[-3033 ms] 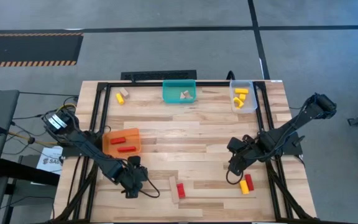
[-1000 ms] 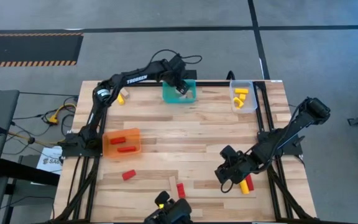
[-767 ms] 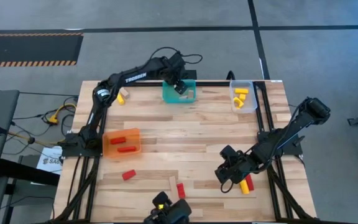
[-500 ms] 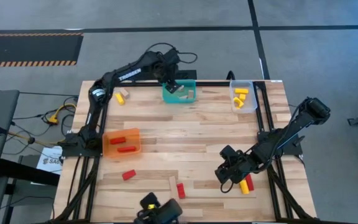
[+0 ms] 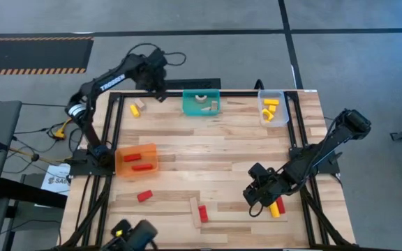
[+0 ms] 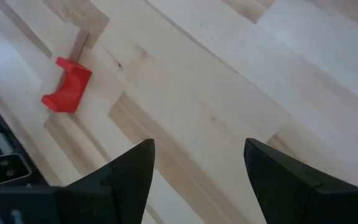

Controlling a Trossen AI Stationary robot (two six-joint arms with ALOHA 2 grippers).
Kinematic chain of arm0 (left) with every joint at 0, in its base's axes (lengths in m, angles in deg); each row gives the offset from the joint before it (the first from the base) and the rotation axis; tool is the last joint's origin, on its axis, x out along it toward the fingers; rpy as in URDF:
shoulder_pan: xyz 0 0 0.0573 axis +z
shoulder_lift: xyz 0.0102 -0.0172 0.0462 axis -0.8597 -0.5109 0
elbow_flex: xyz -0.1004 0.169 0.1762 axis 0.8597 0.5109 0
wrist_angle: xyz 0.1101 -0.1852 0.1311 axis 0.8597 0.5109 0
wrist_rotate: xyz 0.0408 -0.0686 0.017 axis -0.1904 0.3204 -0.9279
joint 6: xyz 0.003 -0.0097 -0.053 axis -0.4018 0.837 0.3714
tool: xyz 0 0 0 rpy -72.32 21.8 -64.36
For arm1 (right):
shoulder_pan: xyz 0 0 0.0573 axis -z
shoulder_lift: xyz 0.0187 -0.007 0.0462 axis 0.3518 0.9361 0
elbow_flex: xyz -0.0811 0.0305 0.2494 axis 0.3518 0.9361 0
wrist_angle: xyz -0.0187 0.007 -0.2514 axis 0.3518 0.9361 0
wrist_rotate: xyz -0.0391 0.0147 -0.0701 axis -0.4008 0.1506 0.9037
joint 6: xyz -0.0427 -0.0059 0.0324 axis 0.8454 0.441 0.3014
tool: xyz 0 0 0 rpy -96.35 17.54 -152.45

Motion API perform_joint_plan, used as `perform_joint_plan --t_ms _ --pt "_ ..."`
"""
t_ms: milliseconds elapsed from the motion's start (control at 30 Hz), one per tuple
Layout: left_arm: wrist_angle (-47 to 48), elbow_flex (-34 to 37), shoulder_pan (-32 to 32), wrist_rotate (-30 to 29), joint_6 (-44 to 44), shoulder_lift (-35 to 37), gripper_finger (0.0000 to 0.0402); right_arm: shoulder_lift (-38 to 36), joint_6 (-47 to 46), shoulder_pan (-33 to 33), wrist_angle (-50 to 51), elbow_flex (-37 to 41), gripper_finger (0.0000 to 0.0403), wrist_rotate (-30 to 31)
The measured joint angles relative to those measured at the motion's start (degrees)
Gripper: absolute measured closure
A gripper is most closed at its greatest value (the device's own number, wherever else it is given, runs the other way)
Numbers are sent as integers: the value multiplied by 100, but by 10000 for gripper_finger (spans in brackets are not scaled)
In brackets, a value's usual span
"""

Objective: Sort & place blocks by color
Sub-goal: Put the yellow block into the transparent white bin

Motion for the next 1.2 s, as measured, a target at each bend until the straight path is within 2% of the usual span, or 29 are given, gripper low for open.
perform_joint_plan --t_ms 133,300,433,533,633,833,1200 --pt "207 840 25 -65 -95 313 147 0 195 163 4 0 133 -5" --pt "271 1785 63 -709 707 645 147 0 536 366 -1 0 133 -14" --pt "-111 2361 280 -559 781 840 147 0 903 557 -55 0 133 -162" --pt "-342 2685 555 -312 1320 825 147 0 1166 711 -91 0 133 -318" --pt "-748 2907 870 -230 1990 825 147 0 1329 838 -141 0 133 -464" --pt "-1245 3062 1338 -237 2652 825 147 0 1389 905 -174 0 133 -507" --pt "-1208 3108 1342 -10 4119 426 148 -2 1385 812 -169 0 133 -494"
